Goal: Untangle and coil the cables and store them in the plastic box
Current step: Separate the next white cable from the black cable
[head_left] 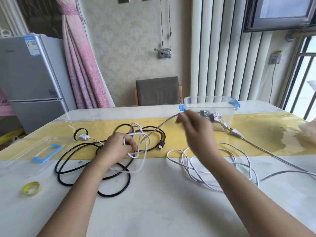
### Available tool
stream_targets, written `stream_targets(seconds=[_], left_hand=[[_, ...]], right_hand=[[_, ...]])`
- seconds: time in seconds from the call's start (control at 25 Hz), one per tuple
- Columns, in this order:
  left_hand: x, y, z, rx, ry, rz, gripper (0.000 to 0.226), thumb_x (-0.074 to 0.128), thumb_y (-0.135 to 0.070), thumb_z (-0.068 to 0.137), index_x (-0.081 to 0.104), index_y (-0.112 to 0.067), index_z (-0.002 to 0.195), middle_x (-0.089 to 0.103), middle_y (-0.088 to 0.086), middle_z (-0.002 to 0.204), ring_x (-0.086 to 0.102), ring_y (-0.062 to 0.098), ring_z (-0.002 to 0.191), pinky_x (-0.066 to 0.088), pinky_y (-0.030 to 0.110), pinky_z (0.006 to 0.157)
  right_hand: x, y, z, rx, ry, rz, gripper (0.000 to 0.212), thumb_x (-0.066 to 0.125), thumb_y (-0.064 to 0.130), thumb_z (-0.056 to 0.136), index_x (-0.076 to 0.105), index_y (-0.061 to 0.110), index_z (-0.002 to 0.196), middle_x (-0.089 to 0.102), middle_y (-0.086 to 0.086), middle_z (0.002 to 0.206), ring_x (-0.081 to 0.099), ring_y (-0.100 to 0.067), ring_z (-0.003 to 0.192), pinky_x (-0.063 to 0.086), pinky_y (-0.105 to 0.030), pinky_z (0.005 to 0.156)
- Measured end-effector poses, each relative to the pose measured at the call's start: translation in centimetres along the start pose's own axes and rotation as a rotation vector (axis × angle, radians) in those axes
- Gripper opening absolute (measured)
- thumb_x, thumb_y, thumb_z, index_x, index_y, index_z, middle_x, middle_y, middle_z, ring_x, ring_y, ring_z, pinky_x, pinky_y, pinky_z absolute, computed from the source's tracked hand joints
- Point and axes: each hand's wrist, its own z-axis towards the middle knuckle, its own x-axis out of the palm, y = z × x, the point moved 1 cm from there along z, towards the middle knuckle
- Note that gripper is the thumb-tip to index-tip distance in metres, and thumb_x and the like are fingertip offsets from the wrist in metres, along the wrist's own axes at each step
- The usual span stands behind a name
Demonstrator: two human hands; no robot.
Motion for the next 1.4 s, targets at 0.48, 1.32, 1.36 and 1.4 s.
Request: stream_targets(seconds=[0.48,1.32,1.36,1.4], left_hand=[[0.0,-0.9,-0.3,-0.061,-0.365,-0.234,0.071,0.068,-0.036,0.071,0.034,-0.026,0.132,0.071,0.005,0.077,0.067,0.022,0.074,0.047,0.035,0.070],[-1.6,-0.7,-0.9,-0.109,-0.653,-0.014,0.047,0.061,-0.015,0.083,0.039,-0.016,0.125,0.052,0.000,0.073,0.053,0.032,0.077,0.036,0.036,0.066],[-2.1,-0.1,-0.8,-0.155,-0.666,-0.008,0.046,0.062,-0.017,0.083,0.040,-0.017,0.124,0.055,0.004,0.081,0.054,0.034,0.083,0.039,0.039,0.072],[-2.6,0.5,-0.6,-0.208,-0.670,0.032,0.046,0.062,-0.018,0.083,0.043,-0.018,0.124,0.057,0.009,0.093,0.054,0.036,0.093,0.040,0.043,0.080]], right_hand=[[-2.1,-3.8,0.9,0.091,-0.048,-0.636,0.061,0.033,0.004,0.066,0.068,0.015,0.115,0.054,-0.020,0.125,0.040,-0.040,0.121,0.024,-0.044,0.107],[-3.1,-0.2,1.5,0.338,-0.064,0.381,0.042,0.048,0.033,0.097,0.061,0.016,0.060,0.041,0.008,0.048,0.028,-0.002,0.039,0.023,-0.016,0.042],[-4.0,-1.1,2.1,0.406,-0.225,0.428,0.043,0.047,0.033,0.097,0.055,0.018,0.058,0.041,0.010,0.045,0.028,-0.003,0.039,0.023,-0.019,0.043],[-5.0,-1.9,2.5,0.470,-0.360,0.441,0.043,0.046,0.034,0.098,0.051,0.019,0.057,0.039,0.012,0.042,0.028,-0.004,0.040,0.023,-0.022,0.045]])
